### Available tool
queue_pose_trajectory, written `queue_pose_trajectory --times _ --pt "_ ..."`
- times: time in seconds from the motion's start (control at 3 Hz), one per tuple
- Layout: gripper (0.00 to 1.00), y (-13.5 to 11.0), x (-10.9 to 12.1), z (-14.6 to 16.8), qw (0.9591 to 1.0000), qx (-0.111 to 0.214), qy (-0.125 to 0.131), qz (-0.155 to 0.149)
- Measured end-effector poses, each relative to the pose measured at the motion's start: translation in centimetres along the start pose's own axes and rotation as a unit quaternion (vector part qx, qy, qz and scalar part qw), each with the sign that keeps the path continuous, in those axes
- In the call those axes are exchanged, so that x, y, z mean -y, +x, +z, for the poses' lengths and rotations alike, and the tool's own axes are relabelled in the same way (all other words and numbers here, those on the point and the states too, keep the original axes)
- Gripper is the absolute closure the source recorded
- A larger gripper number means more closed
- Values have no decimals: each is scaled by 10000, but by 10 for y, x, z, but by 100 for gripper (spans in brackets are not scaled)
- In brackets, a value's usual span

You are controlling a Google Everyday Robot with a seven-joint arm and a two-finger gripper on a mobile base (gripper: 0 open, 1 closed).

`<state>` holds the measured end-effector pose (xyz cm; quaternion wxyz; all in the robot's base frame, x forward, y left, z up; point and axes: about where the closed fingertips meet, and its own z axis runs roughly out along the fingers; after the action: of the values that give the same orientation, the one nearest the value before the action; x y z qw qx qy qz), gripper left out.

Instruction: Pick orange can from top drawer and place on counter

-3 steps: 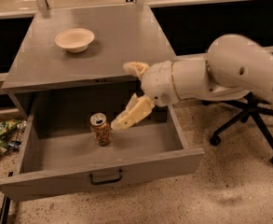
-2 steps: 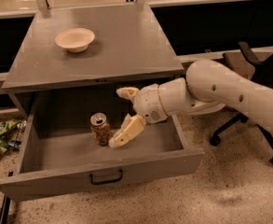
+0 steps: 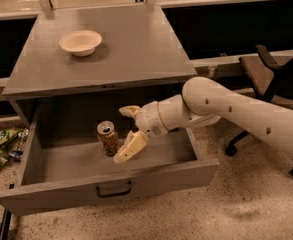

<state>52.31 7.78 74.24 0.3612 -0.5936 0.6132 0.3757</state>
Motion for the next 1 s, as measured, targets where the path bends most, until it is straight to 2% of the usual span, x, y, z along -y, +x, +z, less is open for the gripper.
queue_pose_trajectory --times 0.67,1.0 --pt "0 33 50 26 9995 -15 318 10" --pt "0 41 62 37 9994 -89 321 -55"
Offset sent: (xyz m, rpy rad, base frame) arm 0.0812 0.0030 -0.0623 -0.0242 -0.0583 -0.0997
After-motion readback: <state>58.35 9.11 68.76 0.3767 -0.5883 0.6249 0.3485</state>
